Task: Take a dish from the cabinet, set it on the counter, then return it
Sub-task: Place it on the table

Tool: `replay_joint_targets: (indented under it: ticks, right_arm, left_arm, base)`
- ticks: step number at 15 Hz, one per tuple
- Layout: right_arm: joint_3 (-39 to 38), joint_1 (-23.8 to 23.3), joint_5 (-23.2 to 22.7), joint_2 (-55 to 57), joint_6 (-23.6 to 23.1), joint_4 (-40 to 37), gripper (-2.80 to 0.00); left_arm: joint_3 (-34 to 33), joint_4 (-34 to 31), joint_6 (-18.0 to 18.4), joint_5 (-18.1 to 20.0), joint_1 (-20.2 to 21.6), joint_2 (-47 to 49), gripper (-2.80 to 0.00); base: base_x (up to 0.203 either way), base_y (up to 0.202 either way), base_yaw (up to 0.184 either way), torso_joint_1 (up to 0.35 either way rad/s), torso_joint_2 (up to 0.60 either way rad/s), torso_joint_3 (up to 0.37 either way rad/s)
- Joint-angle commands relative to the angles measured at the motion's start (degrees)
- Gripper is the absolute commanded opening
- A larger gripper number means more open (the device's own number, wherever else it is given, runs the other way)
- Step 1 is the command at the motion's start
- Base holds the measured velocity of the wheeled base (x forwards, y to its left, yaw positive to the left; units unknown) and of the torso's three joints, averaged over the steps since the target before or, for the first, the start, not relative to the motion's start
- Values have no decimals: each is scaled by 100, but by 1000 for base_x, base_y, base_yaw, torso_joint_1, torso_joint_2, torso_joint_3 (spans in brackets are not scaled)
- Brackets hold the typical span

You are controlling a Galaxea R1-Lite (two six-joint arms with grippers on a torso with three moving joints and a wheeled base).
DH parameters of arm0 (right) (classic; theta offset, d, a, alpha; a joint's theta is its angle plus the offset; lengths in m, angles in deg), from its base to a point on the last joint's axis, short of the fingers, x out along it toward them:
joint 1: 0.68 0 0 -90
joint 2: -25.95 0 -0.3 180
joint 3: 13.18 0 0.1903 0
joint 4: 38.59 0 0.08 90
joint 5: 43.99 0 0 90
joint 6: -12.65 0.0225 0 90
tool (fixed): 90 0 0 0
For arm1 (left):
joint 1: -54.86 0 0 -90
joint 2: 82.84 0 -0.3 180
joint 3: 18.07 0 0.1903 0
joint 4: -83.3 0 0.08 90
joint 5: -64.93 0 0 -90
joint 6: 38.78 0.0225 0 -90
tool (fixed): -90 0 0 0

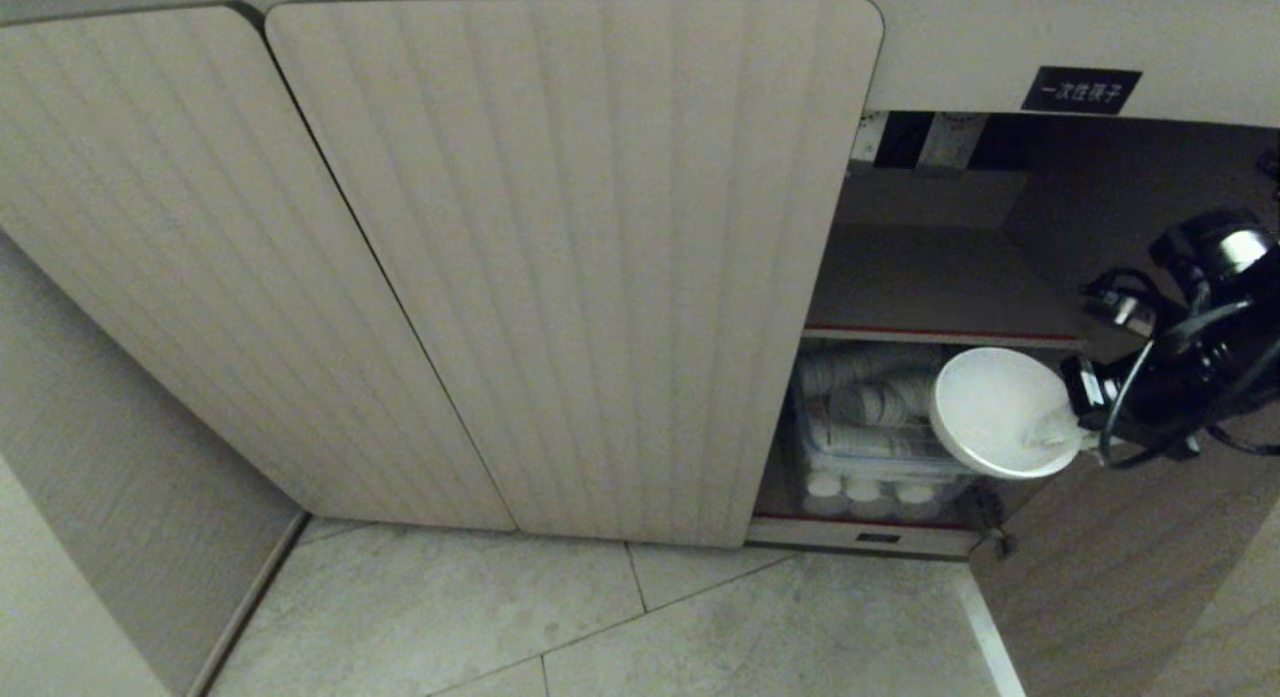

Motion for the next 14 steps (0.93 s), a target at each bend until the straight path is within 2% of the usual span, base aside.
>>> replay_joint_targets:
  ticks: [1,4,14]
  right_arm:
    - [-632,-15,-12,-512,-103,59,-280]
    - [-1366,-65,-30,-1052,-483,149,-280]
    - [-3774,-26,-269,-3439,-826,313,-280]
  left_arm:
    - [1,4,-3,-5,-1,-2,-280]
    - [1,4,-3,-5,-1,-2,-280]
    - [1,4,-3,-5,-1,-2,-280]
  base:
    - [0,0,0,0,0,0]
    - [0,0,0,0,0,0]
    - [0,0,0,0,0,0]
